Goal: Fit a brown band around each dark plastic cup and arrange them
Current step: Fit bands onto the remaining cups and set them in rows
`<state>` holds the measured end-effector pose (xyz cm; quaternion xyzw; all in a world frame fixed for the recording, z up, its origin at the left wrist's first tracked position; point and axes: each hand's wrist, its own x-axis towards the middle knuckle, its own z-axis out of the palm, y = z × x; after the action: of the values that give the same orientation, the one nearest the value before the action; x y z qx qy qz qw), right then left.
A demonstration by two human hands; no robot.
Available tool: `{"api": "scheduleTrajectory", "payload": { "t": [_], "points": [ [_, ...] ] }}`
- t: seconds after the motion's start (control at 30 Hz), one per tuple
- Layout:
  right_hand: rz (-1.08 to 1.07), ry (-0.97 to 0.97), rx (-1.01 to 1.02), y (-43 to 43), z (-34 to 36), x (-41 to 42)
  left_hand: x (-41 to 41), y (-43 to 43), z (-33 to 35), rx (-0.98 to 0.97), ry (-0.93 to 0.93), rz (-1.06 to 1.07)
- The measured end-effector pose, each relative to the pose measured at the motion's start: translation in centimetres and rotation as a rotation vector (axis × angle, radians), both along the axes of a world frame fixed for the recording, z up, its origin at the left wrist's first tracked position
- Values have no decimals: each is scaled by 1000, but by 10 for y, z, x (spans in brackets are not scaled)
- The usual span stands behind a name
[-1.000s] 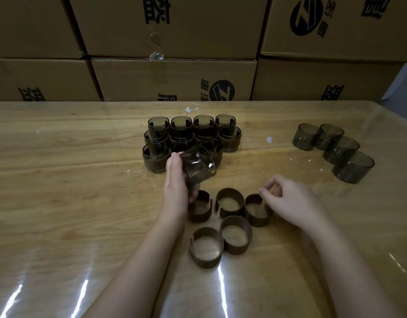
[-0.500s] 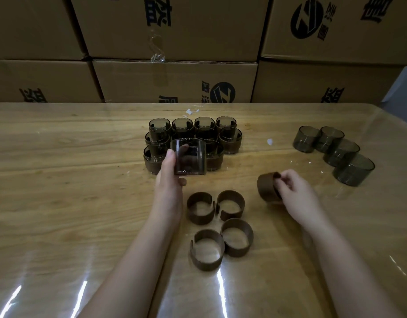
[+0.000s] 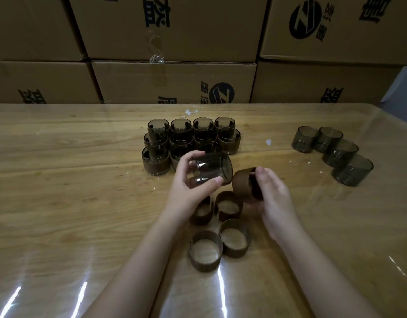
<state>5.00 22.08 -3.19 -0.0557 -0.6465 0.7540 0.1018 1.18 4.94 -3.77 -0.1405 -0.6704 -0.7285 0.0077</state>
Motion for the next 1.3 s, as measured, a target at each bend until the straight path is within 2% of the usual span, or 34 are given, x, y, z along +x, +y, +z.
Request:
{"api": "scheduleTrajectory", "payload": {
  "t": [0.1,0.23,0.37,0.47,0.6,0.73,0.9,1.07,1.3],
  "points": [
    [-7,62,-69,-3,2,2,5,3,3,-70,52,23],
    [-41,187,31,-4,1,4,10,8,7,-122,61,-57],
    [-85,221,150,-5,-1,5,13,9,11,-63,24,-215],
    [-76,207,162,-9,-2,5,14,8,11,-37,6,-277],
    [53,147,181,-12,-1,6,12,8,8,30,-22,-278],
    [120,114,201,-10,0,7,12,6,9,14,-1,-300],
    [83,60,43,-11,-3,3,14,13,6,-51,39,-252],
    [113,70,-92,-14,-2,3,10,17,1,-6,-38,-212],
    [2,194,-20,-17,-5,5,8,17,5,-226,-47,-118]
  ]
}}
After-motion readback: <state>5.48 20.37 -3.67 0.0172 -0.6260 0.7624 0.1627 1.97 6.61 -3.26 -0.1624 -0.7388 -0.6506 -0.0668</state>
